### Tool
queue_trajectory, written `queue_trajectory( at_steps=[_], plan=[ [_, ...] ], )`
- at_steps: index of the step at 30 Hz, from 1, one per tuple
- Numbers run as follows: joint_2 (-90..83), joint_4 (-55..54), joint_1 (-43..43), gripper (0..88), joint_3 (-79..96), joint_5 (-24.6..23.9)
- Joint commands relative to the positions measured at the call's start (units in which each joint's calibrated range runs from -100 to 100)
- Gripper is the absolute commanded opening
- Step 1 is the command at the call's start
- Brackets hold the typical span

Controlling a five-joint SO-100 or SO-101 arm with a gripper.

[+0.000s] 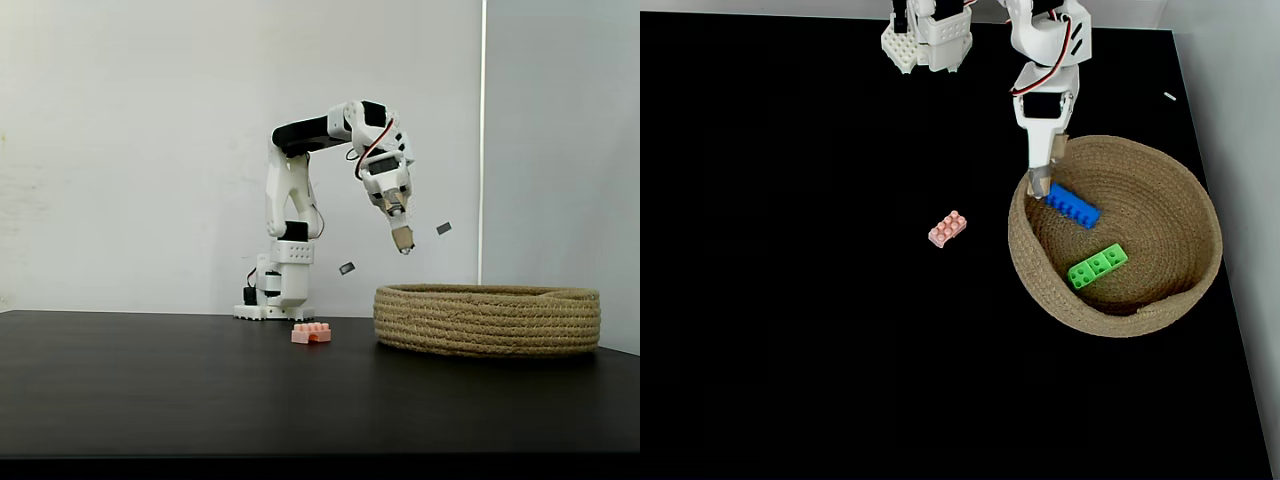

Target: Place the lego blocks in the tray

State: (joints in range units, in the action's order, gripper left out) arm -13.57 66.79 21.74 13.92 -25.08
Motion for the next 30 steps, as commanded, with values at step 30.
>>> queue_trajectory(
  at_steps=[30],
  plan=[
    [12.9, 0.5, -29.8, 35.9, 4.7, 37.2]
  ],
)
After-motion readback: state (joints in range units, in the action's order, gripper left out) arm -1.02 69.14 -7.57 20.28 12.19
